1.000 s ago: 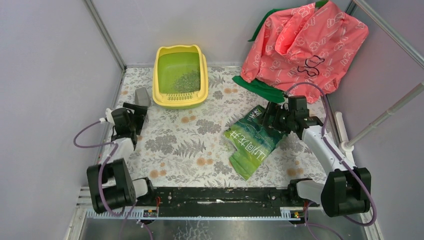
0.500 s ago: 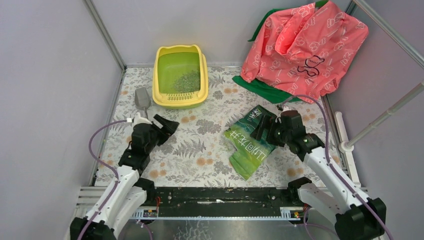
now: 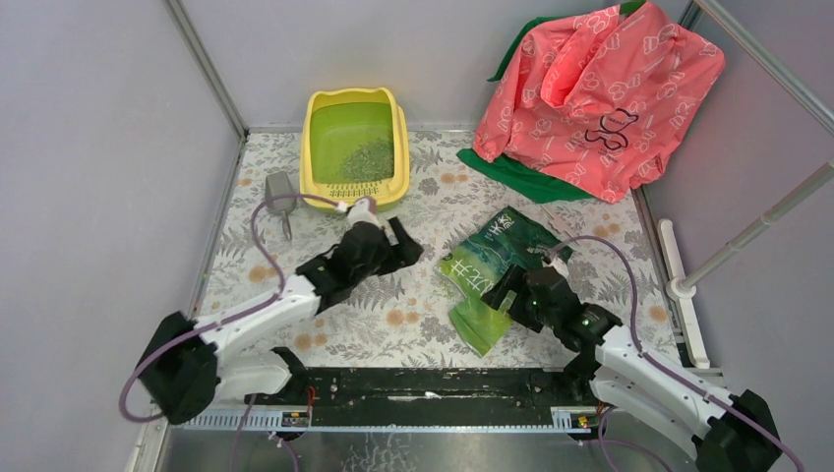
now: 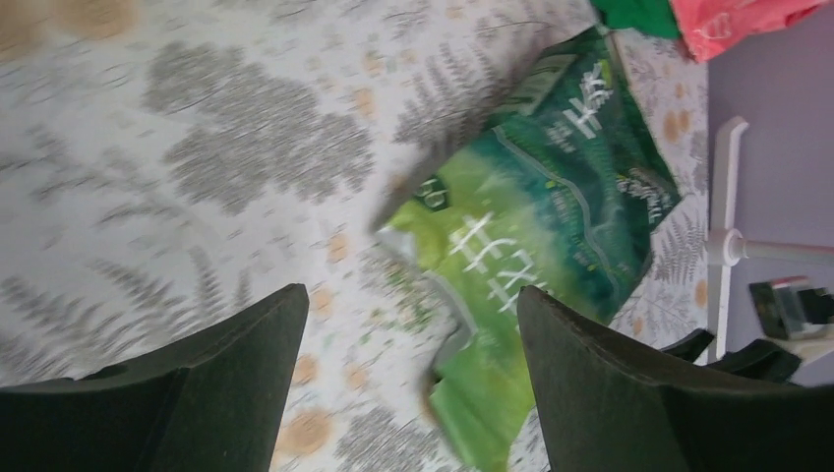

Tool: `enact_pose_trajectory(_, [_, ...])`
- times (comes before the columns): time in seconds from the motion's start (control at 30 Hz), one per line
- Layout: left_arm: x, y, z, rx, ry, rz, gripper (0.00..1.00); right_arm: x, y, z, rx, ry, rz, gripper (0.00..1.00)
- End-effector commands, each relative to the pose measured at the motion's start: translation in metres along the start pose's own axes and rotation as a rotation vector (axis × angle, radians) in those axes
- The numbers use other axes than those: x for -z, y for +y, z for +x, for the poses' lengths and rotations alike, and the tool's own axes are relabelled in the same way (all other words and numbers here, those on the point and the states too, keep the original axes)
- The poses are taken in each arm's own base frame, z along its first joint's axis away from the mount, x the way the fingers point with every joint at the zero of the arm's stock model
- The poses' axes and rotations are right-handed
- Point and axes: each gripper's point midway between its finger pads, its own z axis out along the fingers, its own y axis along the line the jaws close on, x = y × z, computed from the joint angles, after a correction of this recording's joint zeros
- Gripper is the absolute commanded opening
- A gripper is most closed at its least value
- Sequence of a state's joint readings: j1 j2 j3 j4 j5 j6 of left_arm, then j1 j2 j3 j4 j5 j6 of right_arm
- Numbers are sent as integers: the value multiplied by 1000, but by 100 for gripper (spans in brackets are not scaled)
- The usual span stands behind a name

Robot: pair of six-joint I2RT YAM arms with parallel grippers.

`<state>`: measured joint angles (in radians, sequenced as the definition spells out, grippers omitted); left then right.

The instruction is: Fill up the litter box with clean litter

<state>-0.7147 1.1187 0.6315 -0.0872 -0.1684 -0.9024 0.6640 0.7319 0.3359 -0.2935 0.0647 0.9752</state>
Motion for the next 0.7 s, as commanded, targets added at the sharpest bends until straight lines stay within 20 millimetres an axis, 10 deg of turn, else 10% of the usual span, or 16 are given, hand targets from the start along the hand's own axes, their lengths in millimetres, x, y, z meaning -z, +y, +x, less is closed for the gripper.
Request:
enact_pose_trajectory(0.0, [-30,-59,-19,-69,-92,72,84,-7,-11,-6,-132,-85,25,100])
enact_pose_trajectory(0.2, [-82,-91,19,-157,-28,69,61,0,-31,-2,-185,-116,60,100])
enact_pose_trajectory(0.4, [-124,-66,63,-185,44,6,37,7,-46,2,-207,-124,81,100])
enact_pose_trajectory(0.67, [-139,-43,96,-190,100,-36,35,-1,-56,10,-223,-123,86,100])
